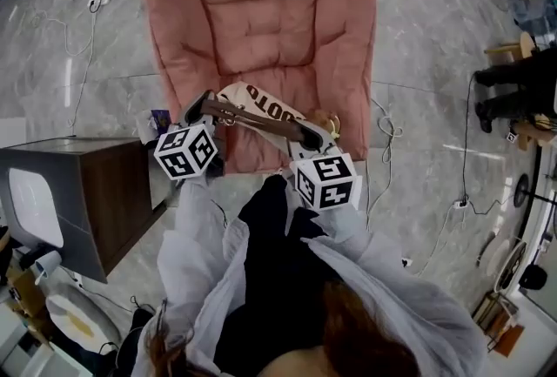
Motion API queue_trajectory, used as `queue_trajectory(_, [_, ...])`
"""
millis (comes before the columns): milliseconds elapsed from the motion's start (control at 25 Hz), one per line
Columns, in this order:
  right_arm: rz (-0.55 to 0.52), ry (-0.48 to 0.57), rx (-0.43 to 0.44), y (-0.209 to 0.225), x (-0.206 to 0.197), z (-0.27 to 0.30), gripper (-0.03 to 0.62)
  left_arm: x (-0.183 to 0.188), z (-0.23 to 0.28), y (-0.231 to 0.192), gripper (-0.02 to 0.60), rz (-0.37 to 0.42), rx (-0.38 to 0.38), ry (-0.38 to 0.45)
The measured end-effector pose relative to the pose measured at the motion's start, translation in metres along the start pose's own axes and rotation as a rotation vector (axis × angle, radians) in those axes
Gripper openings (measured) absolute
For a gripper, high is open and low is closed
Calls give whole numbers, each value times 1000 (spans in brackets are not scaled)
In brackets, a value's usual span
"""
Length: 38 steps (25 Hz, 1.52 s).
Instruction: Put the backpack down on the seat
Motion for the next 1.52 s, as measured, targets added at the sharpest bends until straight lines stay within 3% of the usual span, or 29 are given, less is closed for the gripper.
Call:
queue_trajectory(280, [107,-53,-54,24,-18,8,8,-35,-2,6,15,1,-14,-105])
queue_trajectory(480, [229,-73,-95,45,-23,11,9,-41,1,15,17,99,16,-143])
queue_trajectory(560, [318,-68,-106,53,-26,14,9,-41,2,20,46,162,21,-148])
queue_trajectory(600, [359,-66,-110,56,-28,15,40,-40,3,24,133,193,11,-142])
queue_trajectory(640, [390,-68,-110,58,-29,16,155,-39,5,29,300,227,-7,-140])
queue_trajectory(680, [410,-74,-108,59,-29,17,294,-39,6,34,359,267,-24,-149])
queue_trajectory(840, [404,-127,-95,56,-40,18,470,-50,3,50,397,410,-76,-225])
queue_trajectory(920, [383,-145,-85,53,-45,16,500,-51,1,54,405,406,-93,-230])
queue_trajectory(1120, [394,-122,-83,49,-45,8,503,-49,-6,53,407,402,-88,-224])
queue_trajectory(1520, [429,-32,-98,60,-41,-24,503,-46,-25,64,407,307,-98,-177])
Point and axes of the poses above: the fingertips, and each gripper's own axes: z forward along the fingers, y to its right, x out of its top, the point moved 2 cm from there along -z, backward along the fingers, and after that the axes turned 8 degrees about z, right-handed, at the moved point
